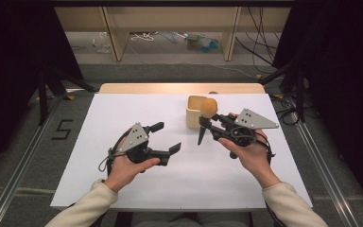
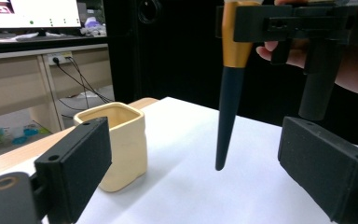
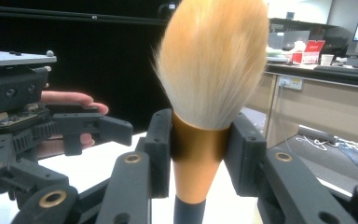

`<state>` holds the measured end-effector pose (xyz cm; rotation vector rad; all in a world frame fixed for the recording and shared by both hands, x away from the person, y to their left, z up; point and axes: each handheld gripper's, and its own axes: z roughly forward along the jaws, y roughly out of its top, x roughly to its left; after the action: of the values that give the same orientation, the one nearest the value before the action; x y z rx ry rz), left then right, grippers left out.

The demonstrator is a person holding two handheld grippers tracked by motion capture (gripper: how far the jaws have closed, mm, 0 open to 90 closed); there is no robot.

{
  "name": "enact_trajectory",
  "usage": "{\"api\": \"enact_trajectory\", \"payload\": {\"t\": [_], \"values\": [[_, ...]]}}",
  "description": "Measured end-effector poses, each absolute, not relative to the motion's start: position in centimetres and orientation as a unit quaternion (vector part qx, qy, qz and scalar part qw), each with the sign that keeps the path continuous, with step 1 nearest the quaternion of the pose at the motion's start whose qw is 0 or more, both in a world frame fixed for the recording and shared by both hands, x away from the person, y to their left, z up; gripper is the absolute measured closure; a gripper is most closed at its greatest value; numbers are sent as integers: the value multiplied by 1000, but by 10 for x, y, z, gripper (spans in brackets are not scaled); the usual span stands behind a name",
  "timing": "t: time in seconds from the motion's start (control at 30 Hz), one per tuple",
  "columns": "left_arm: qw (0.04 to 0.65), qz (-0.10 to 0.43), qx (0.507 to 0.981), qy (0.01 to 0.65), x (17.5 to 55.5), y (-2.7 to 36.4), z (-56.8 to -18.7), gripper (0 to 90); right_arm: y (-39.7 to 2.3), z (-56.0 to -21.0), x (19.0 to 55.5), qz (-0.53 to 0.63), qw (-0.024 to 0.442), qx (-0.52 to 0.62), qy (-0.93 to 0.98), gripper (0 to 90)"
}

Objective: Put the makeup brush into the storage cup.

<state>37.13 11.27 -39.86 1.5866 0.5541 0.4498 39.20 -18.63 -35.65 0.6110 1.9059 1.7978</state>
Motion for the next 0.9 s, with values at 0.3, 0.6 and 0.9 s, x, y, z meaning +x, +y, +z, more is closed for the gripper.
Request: {"api": "enact_trajectory", "payload": {"t": [0.3,0.6,0.9], "values": [[648,204,687,258,366,129,-399,91,-191,-354,394,645,221,230,694,659],[651,214,679,264,361,145,-398,95,-192,-354,397,647,222,233,691,659],[652,227,668,278,352,169,-399,91,-194,-352,398,645,223,234,692,659]]}}
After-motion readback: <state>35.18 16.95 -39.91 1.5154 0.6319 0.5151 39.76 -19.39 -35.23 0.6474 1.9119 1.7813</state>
